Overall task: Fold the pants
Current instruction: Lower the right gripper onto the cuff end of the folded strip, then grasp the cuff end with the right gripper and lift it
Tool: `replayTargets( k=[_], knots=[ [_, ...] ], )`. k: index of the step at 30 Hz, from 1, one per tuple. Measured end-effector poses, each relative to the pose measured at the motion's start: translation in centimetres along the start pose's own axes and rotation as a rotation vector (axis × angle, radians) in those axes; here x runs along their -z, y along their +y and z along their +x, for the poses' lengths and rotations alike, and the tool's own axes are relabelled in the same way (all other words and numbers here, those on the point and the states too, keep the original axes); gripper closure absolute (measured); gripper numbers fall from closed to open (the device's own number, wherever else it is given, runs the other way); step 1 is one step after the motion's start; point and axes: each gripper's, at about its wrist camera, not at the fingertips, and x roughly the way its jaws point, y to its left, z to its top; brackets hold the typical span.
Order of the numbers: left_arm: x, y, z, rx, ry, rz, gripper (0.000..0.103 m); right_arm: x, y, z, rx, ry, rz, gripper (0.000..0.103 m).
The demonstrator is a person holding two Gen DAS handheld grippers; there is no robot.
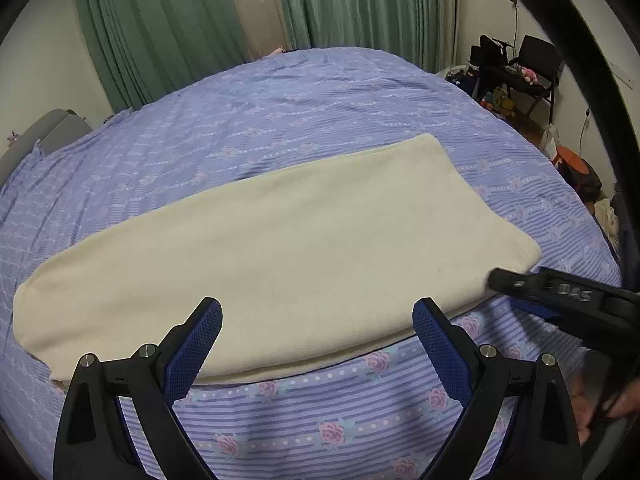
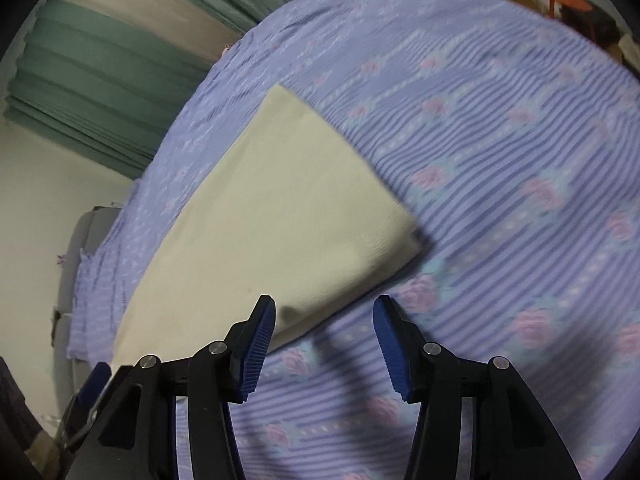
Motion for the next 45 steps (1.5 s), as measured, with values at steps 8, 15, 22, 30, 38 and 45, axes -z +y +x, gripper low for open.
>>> replayTargets(
  k=[8,15,22,30,38,45],
  knots=[
    [-0.1,-0.6,0.0,0.004,-0.015,0.024,0.005,-0.8,-0.6,2.7,-0.017,-0.008,0.051,0.051],
    [0.1,-0.5,-0.2,0.018,-0.014,0.012,0.005,-2.0,1.4,-0.1,-0.005,-0.134,-0.037,0.051],
    [0.2,-0.7,-0.4,0.017,-0.017,0.025,0.005,-2.7,-0.4,2.2,-0.001,-0.08,0.043,0.057],
    [0.0,-0.7,-0.9,0.022,-0.021,0.019,0.005,-3.4,1.8,-3.7,0.087,-0.207,-0.024,0.091],
    [-0.3,0.4,-1.1,-0.003,0.003,-0.002,0.005,-3.2,0.4,-1.0,0.155,-0.095,0.016,0.09],
    [-1.1,4.8,-5.6,-0.053,0.034,-0.099,0.005,-4.5,9.4,-5.4,0.198,-0.16,-0.269,0.09]
  ],
)
